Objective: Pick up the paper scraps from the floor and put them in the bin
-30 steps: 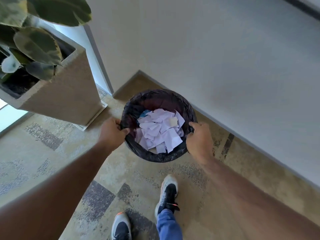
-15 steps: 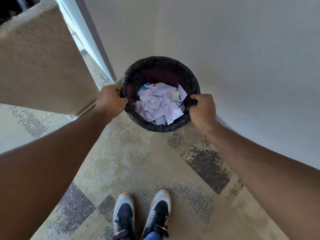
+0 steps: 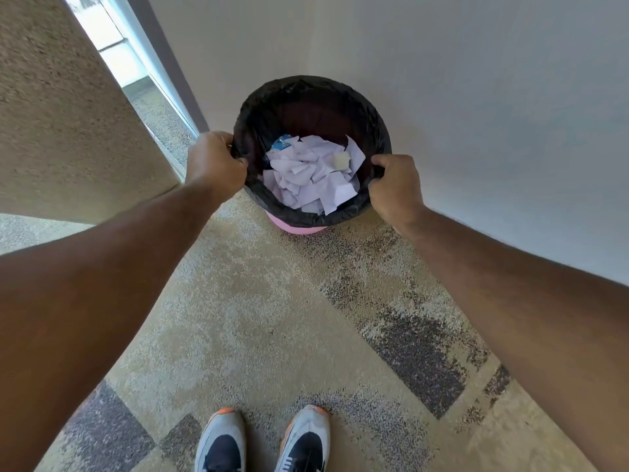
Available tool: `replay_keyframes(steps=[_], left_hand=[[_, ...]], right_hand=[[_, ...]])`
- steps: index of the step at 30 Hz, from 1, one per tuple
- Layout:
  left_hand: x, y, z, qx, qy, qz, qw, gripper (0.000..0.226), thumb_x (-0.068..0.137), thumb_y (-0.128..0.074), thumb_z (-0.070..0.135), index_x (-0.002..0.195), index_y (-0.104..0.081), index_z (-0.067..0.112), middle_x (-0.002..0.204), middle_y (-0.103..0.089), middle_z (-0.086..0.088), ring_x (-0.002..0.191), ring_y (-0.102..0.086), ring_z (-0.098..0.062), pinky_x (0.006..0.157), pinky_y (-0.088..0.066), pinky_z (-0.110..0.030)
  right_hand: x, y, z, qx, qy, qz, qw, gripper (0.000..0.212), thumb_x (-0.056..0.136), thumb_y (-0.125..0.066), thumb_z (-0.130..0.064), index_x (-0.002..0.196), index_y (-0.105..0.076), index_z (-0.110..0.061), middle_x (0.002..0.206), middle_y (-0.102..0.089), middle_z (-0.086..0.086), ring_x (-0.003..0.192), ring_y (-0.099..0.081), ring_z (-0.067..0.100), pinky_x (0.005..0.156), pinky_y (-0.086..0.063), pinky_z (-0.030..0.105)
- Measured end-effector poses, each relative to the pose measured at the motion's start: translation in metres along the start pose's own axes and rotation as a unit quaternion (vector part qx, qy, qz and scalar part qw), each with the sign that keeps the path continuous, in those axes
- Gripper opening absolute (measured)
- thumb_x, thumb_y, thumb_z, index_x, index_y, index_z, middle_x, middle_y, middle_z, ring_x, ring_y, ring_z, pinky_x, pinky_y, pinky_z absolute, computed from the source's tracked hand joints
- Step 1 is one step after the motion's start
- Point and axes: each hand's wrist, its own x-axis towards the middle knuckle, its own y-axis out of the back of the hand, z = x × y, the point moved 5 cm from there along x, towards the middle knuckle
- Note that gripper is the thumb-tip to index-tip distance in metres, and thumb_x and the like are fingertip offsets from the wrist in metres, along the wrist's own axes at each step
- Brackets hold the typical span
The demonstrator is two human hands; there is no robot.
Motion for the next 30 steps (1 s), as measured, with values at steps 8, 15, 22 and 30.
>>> replay_keyframes(steps=[8, 15, 22, 30], left_hand=[[0.005, -0.013, -0.013, 0.052, 0.018, -0.001, 0.999, 0.016, 0.088, -0.066, 0.005, 0.101, -0.073, 0.011, 0.094, -0.073, -0.007, 0.083, -0.07, -0.026, 0.061, -0.059, -0.031], [-0.004, -0.015, -0.013, 0.084, -0.027, -0.006, 0.996, 0.028, 0.092, -0.063, 0.005, 0.119, -0.068, 0.014, 0.105, -0.07, -0.002, 0.079, -0.062, -0.02, 0.065, -0.048, -0.025], [-0.016, -0.009, -0.012, 0.196, -0.089, -0.026, 0.976, 0.048, 0.091, -0.065, 0.012, 0.137, -0.053, 0.018, 0.14, -0.053, -0.001, 0.106, -0.061, -0.029, 0.076, -0.053, -0.036], [-0.052, 0.035, 0.067, 0.186, -0.219, -0.029, 0.957, 0.052, 0.093, -0.05, 0.013, 0.144, -0.039, 0.01, 0.148, -0.046, -0.011, 0.129, -0.051, -0.035, 0.099, -0.051, -0.052]], right_hand=[[0.009, -0.013, 0.001, -0.049, 0.019, -0.049, 0.997, 0.054, 0.086, -0.052, 0.003, 0.14, -0.051, -0.004, 0.143, -0.046, 0.016, 0.121, -0.055, 0.032, 0.097, -0.039, 0.022], [-0.002, -0.019, 0.001, -0.111, 0.043, -0.081, 0.99, 0.05, 0.093, -0.047, -0.001, 0.142, -0.044, -0.004, 0.156, -0.025, 0.023, 0.128, -0.049, 0.042, 0.108, -0.041, 0.035], [-0.017, -0.016, -0.005, -0.175, 0.03, -0.13, 0.976, 0.053, 0.091, -0.049, -0.005, 0.144, -0.043, -0.01, 0.164, 0.002, 0.021, 0.125, -0.053, 0.046, 0.101, -0.048, 0.044], [-0.048, 0.041, -0.078, -0.229, 0.098, -0.068, 0.966, 0.048, 0.107, -0.032, -0.028, 0.152, -0.029, -0.011, 0.165, -0.013, 0.013, 0.153, -0.009, 0.026, 0.12, -0.02, 0.054]])
